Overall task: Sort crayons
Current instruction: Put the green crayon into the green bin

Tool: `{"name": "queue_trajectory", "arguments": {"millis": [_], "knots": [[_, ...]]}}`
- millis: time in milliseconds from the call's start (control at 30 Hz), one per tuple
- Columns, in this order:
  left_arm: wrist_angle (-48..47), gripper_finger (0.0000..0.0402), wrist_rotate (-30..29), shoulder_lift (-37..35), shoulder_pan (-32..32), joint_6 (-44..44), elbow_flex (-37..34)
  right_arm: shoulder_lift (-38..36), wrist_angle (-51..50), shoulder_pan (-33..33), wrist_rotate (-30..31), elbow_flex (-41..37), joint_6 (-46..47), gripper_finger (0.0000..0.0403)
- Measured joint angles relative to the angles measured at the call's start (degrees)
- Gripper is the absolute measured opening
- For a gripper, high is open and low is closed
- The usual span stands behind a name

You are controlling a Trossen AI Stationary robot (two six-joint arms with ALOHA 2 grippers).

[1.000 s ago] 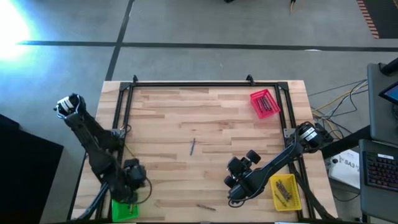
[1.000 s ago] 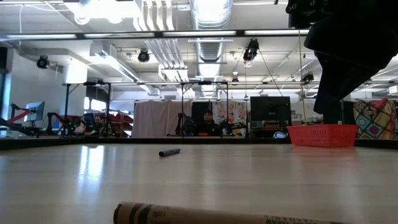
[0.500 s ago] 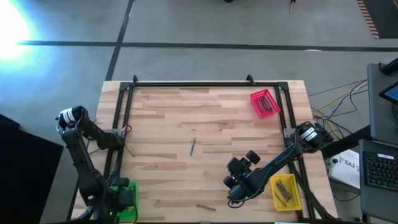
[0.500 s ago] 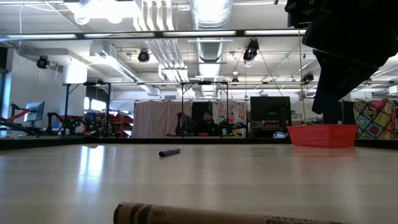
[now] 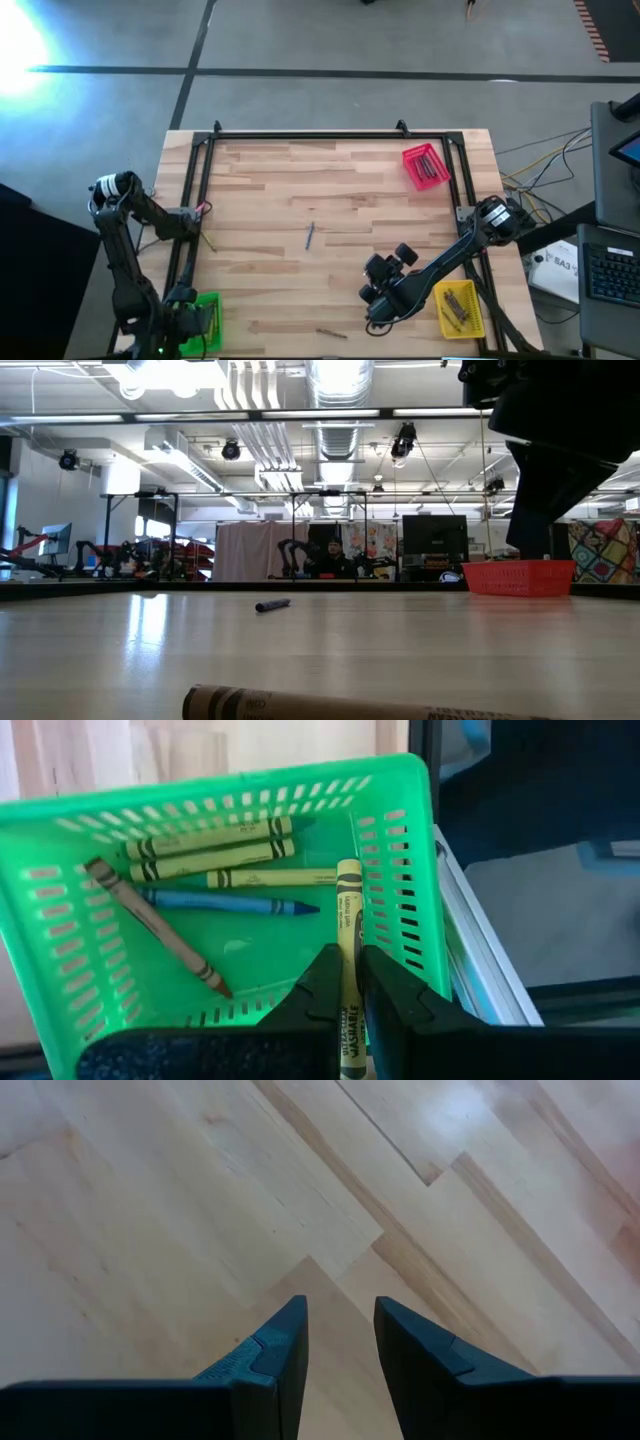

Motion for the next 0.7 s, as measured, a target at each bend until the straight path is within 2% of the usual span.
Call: {"name": "queue_trajectory", "arguments": {"millis": [167,467,700], "knots": [[-0.07,0.0002,0.44,0.0,0.02,-5.62,0.0,0.0,0.41,0.0,0.02,0.0,-1.35,0.0111],[-0.03,0.0002,2.56,-0.3,-0.12,-1.36,0.0,0.0,0.9,0.0,0.04,0.0,-1.46,0.0111],[1.49,0.0002,7.11,-0.31,-0.13,-6.0,0.0,0.0,1.14,0.0,0.04,0.0,-1.44,0.0111]]}}
